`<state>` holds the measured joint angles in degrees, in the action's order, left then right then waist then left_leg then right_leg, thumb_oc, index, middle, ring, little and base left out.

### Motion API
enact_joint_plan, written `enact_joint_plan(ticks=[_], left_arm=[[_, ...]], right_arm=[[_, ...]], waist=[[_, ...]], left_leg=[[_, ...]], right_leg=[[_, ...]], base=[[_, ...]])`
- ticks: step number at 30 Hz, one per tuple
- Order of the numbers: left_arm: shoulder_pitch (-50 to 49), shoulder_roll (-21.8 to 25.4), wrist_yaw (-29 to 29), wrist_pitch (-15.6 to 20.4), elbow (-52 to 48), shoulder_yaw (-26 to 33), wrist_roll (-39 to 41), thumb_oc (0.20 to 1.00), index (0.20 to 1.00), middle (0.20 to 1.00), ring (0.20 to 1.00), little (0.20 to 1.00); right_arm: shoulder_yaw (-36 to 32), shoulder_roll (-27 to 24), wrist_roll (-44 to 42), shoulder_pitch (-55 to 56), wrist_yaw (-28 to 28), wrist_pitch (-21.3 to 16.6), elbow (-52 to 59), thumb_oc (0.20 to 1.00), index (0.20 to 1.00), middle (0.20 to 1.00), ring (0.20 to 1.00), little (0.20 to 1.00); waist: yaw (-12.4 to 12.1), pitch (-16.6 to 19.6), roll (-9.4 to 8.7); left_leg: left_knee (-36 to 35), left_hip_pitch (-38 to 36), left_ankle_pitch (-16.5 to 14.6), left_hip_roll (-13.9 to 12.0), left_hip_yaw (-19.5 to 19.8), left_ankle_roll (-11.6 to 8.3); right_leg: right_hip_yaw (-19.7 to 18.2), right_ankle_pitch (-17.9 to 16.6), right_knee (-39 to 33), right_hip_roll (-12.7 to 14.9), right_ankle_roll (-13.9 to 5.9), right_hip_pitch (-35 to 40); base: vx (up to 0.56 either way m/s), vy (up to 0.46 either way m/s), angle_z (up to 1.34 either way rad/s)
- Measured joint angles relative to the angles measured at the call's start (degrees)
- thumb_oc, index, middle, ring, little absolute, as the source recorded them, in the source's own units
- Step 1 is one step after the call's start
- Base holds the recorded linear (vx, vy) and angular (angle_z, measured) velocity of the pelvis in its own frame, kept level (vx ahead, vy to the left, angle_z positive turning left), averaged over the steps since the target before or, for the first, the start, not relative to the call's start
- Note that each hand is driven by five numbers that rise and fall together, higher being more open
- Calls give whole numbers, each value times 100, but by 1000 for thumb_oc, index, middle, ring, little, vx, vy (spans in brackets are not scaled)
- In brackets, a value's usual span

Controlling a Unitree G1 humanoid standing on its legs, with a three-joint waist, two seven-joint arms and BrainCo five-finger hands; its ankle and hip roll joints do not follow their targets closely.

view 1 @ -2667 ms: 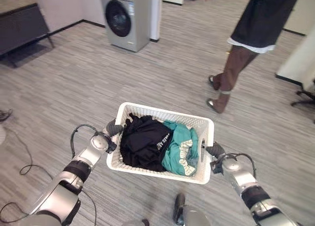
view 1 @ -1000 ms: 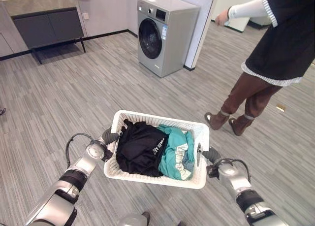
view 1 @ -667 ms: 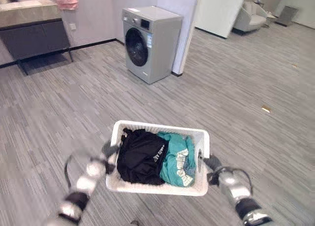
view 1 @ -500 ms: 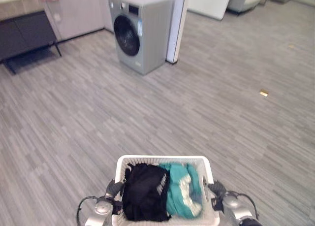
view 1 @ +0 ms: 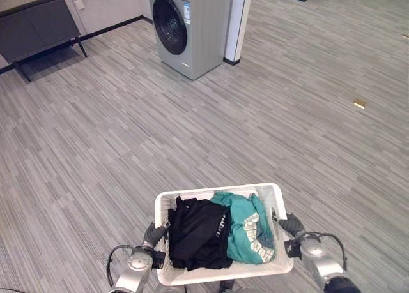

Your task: Grab the laundry basket,head to the washer,open it,put in the laundry and shut it.

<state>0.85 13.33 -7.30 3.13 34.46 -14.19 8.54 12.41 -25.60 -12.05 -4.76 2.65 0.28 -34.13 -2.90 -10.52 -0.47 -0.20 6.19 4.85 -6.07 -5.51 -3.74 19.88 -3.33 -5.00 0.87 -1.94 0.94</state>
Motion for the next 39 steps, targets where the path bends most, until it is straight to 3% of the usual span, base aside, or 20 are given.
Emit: enact_joint_plan(ticks=[8,12,13,14,16,18,20,21,22,23,25,26,29,30,32,34,35,37,38,39], left_arm=[[429,238,1,-34,-726,28,-3,200,200,200,200,200],[980,497,-5,-42,-906,30,1,200,200,200,200,200],[1155,545,-8,-68,-923,32,16,200,200,200,200,200],[1223,570,-10,-73,-925,36,35,200,200,200,200,200],[1287,575,0,-88,-964,19,42,200,200,200,200,200],[1298,556,25,-193,-968,-19,40,200,200,200,200,200],[1205,621,41,-227,-1053,-12,41,200,200,200,200,200],[1162,805,85,-228,-1168,37,40,200,200,200,200,200],[1148,924,91,-227,-1246,66,42,200,200,200,200,200],[1161,1036,92,-228,-1272,75,43,200,200,200,200,200],[1238,1096,129,-242,-1259,64,39,200,200,200,200,200],[1288,1088,141,-244,-1235,49,37,200,200,200,200,200],[1343,1027,203,-256,-1047,-5,28,200,200,200,200,200],[1378,923,211,-261,-968,-12,-11,200,200,200,200,200],[1402,861,236,-269,-906,-55,-24,200,200,200,200,200],[1265,839,304,-368,-815,-68,-67,200,200,200,200,200],[999,803,341,-405,-880,-67,-69,200,200,200,200,200],[831,611,356,-428,-825,-22,-76,200,200,200,200,200],[823,422,356,-450,-725,-16,-76,200,200,200,200,200],[758,377,364,-441,-689,28,-58,200,200,200,200,200]], right_arm=[[-72,-524,-1,-341,-34,-13,750,200,200,200,200,200],[-90,-671,-5,-690,-33,-14,913,200,200,200,200,200],[-94,-697,-5,-821,-16,-9,924,200,200,200,200,200],[-98,-707,-5,-884,-4,-2,943,200,200,200,200,200],[-101,-821,-2,-955,-13,8,1016,200,200,200,200,200],[-125,-825,0,-813,-6,78,1079,200,200,200,200,200],[-101,-823,18,-573,-34,93,1275,200,200,200,200,200],[-97,-779,94,-375,-28,96,1555,200,200,200,200,200],[-67,-736,124,-384,-38,98,1620,200,200,200,200,200],[-69,-654,170,-440,-37,98,1629,200,200,200,200,200],[-72,-639,173,-480,-42,105,1612,200,200,200,200,200],[-85,-638,170,-477,-38,106,1566,200,200,200,200,200],[-123,-612,170,-310,-45,116,1555,200,200,200,200,200],[-220,-580,170,-197,-45,116,1545,200,200,200,200,200],[-323,-505,170,-115,-42,118,1481,200,200,200,200,200],[-312,-362,170,-90,-86,167,1299,200,200,200,200,200],[-312,-299,169,53,-157,231,1227,200,200,200,200,200],[-299,-265,158,124,-193,224,1058,200,200,200,200,200],[-357,-315,153,251,-182,228,1045,200,200,200,200,200],[-385,-335,97,211,-193,218,1012,200,200,200,200,200]], waist=[[-180,-372,45],[-241,-566,-38],[-165,-643,-120],[-78,-682,-153],[-38,-757,9],[66,-778,15],[84,-784,15],[186,-756,-21],[199,-762,-92],[173,-761,-137],[231,-829,7],[318,-874,78],[457,-880,-12],[530,-870,7],[627,-870,8],[672,-820,59],[624,-604,31],[705,-353,56],[736,-241,166],[693,-126,335]], left_leg=[[104,415,66,-36,308,-119],[313,701,18,-83,60,-155],[564,795,-109,-221,-718,-2],[679,846,-111,-233,-1025,11],[623,637,-246,-171,-996,183],[613,348,-484,218,-970,529],[612,-94,-569,454,-849,709],[603,-198,-705,668,-582,901],[610,-227,-808,754,-524,1064],[611,-240,-764,829,-470,1041],[509,-342,-891,876,-44,1117],[487,-387,-855,870,161,1081],[493,-702,-1211,1143,578,720],[513,-833,-1417,1206,796,737],[577,-1021,-1577,1288,1002,769],[434,-1694,-1795,1205,657,535],[388,-2217,-1945,1160,504,285],[1245,-2183,-2206,1035,440,-132],[2108,-1871,-2251,844,297,-248],[3555,-1298,-1689,533,216,-584]], right_leg=[[432,59,3,-86,120,-140],[652,58,5,-50,158,-202],[836,9,8,126,225,-184],[892,15,23,236,204,-171],[940,191,306,393,-69,-49],[1029,645,1276,869,-349,-53],[408,914,3186,1516,-388,-562],[-163,1104,4431,1720,-620,-1163],[-358,1173,4814,1711,-758,-1476],[-399,1232,5117,1679,-746,-1830],[-432,1378,4171,967,-485,-2206],[-576,1332,3320,631,-462,-2216],[-563,810,1850,404,-325,-2489],[-537,535,958,398,-447,-2490],[-389,348,327,549,-553,-2495],[595,73,551,773,-432,-2442],[1001,-26,991,719,-234,-2111],[469,-642,1126,560,508,-1873],[364,-641,1208,414,936,-1756],[296,-204,1417,10,930,-1608]], base=[[4,46,26],[71,196,34],[152,288,54],[216,290,52],[385,402,28],[310,347,52],[345,399,63],[231,255,63],[227,181,72],[351,44,58],[362,22,87],[314,-51,119],[585,-113,116],[549,-120,114],[592,-133,97],[766,-182,56],[422,-126,16],[487,-217,33],[530,-306,12],[484,-313,-19]])
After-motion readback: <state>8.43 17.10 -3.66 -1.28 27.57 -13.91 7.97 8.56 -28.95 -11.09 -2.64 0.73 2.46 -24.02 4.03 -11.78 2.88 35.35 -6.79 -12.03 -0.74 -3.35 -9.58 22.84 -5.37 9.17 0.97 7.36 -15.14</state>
